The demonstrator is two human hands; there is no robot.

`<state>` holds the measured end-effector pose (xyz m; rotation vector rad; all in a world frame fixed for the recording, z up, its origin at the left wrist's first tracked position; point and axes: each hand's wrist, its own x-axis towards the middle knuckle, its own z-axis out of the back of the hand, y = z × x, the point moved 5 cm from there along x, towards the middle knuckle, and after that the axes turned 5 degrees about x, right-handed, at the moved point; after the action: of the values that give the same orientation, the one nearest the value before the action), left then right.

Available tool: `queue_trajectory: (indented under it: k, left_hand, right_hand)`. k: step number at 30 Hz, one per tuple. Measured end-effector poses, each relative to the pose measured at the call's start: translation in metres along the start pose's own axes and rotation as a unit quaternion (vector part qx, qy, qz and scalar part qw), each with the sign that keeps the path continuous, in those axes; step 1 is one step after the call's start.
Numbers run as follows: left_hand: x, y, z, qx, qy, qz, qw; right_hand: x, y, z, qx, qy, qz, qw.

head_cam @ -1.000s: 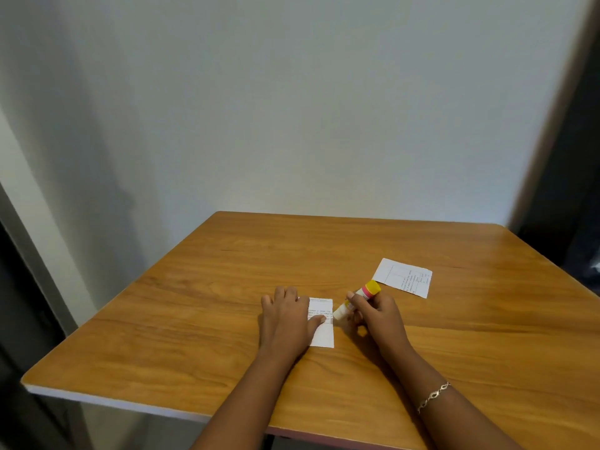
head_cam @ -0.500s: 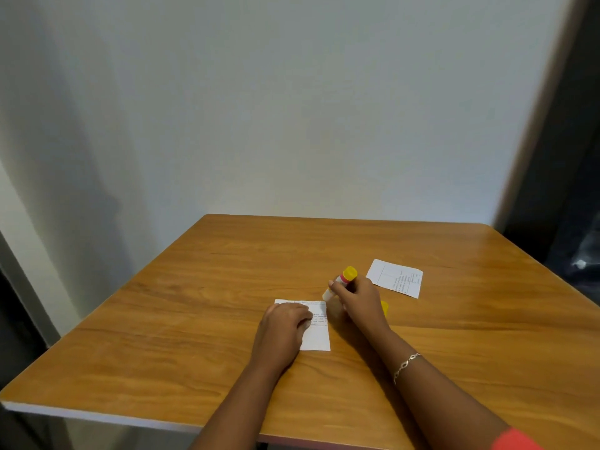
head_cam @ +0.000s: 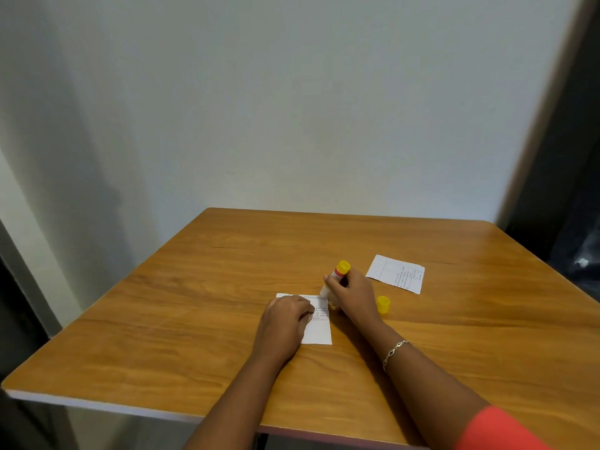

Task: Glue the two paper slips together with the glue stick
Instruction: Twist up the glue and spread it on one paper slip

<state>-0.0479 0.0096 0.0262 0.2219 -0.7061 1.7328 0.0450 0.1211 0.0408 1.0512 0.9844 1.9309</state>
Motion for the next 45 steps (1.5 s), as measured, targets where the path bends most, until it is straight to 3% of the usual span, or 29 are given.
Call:
queue_trajectory:
  k: [45]
  left_hand:
    - [0.0, 0.005, -0.003, -0.018, 0.03, 0.037, 0.999]
  right_hand:
    - [-0.062, 0.011, 0.017, 0.037, 0.056, 0.03, 0.997]
